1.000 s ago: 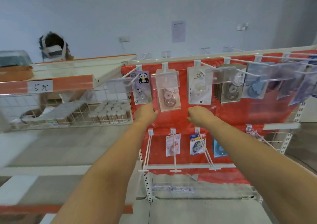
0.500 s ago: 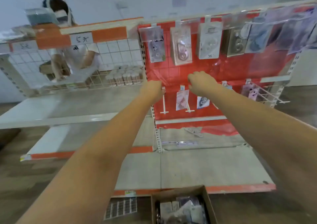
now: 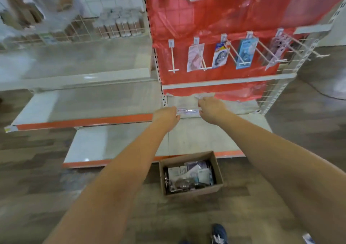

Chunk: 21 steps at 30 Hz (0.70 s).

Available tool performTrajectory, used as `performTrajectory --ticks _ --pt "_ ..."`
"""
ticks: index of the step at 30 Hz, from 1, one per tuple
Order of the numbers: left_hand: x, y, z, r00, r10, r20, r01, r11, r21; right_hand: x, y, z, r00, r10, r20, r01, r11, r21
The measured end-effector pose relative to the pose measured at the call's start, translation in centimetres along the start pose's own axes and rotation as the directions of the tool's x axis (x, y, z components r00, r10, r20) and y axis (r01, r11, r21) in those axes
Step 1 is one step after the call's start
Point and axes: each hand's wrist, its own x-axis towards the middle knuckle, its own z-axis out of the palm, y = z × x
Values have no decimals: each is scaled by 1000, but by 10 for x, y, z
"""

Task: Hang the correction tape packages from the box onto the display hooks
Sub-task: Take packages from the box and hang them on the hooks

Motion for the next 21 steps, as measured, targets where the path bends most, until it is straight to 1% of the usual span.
performTrajectory --ticks 6,12,18,21 --pt "21 4 76 992 -32 122 31 999 13 12 23 76 988 -28 153 30 1000 -6" --pt "51 4 170 972 -109 207 111 994 2 45 45 181 960 -56 276 51 998 25" --pt "75 -15 312 949 -147 280 168 984 -55 75 60 317 903 -65 424 49 998 49" --pt "88 -24 389 924 -166 345 200 978 -66 86 64 393 884 -61 463 38 997 60"
